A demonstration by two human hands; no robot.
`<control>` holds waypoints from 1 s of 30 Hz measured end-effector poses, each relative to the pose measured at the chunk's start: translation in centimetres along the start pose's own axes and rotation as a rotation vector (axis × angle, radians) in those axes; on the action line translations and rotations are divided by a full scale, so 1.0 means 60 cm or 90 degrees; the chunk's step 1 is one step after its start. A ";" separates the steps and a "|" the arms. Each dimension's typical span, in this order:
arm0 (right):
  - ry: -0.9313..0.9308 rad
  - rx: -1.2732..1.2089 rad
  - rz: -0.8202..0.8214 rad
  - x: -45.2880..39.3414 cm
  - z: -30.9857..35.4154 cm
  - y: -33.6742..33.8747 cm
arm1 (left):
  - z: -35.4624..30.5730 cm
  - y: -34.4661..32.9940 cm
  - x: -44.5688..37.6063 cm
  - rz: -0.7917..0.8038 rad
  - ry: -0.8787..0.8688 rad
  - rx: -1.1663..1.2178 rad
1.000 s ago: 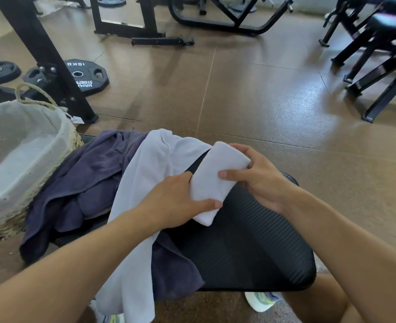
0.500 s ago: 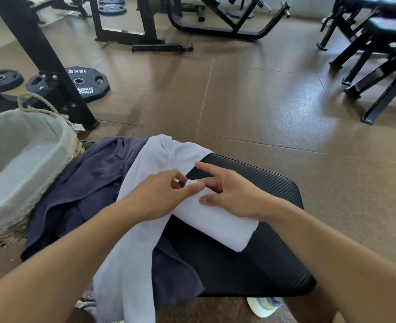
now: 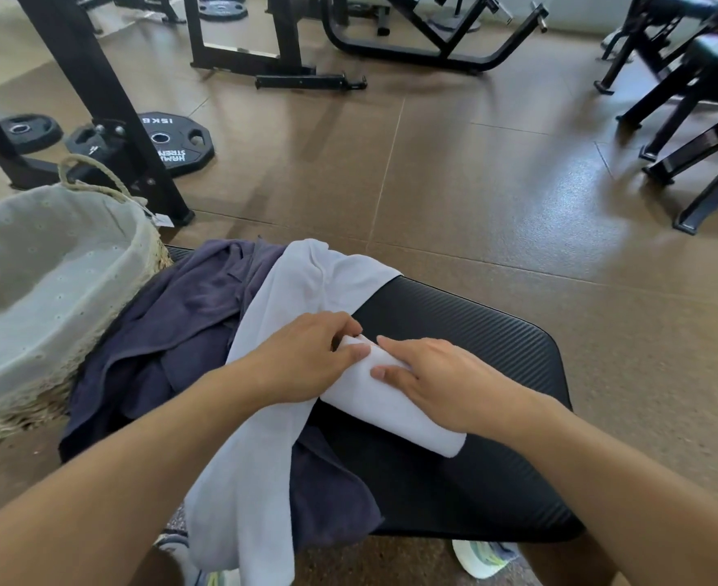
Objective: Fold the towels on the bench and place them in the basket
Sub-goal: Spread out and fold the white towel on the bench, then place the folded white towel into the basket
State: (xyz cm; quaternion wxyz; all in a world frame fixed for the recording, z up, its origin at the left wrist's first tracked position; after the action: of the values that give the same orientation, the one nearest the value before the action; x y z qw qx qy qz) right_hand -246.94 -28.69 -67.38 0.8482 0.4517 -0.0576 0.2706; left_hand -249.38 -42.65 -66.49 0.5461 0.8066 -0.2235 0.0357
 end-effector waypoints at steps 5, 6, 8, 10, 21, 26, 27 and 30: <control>0.000 0.000 0.004 -0.011 -0.009 0.013 | -0.007 -0.011 0.005 0.127 -0.053 -0.069; 0.003 0.003 0.003 -0.012 -0.009 0.014 | -0.007 -0.012 0.003 0.124 -0.055 -0.068; 0.014 0.012 -0.006 -0.011 -0.008 0.012 | -0.005 -0.014 -0.003 0.095 -0.054 -0.056; 0.027 0.011 -0.011 -0.010 -0.004 0.009 | -0.005 -0.014 -0.011 0.063 -0.053 -0.037; -0.116 -0.108 0.051 -0.030 -0.021 0.006 | -0.004 -0.011 -0.029 -0.024 -0.026 -0.017; -0.112 -0.082 0.058 -0.031 -0.008 0.003 | 0.003 -0.015 -0.028 0.005 -0.008 -0.032; -0.111 -0.072 0.060 -0.030 -0.005 -0.001 | 0.002 -0.017 -0.025 0.019 -0.006 -0.036; -0.104 -0.046 0.051 -0.027 0.003 -0.003 | -0.001 -0.017 -0.016 0.042 -0.009 -0.118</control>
State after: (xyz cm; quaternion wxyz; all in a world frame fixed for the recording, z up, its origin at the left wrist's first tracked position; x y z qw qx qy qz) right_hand -248.21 -29.56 -67.97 0.8451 0.4384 -0.1544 0.2640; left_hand -249.85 -41.96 -67.62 0.6152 0.7452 -0.2559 0.0272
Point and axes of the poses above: each hand's wrist, its own x-axis away from the middle knuckle, its own y-axis out of the back of the hand, z = x × y, the point moved 9 cm from there along -x, towards the middle knuckle, and after that the axes turned 14 degrees about -x, right-handed, at the moved point
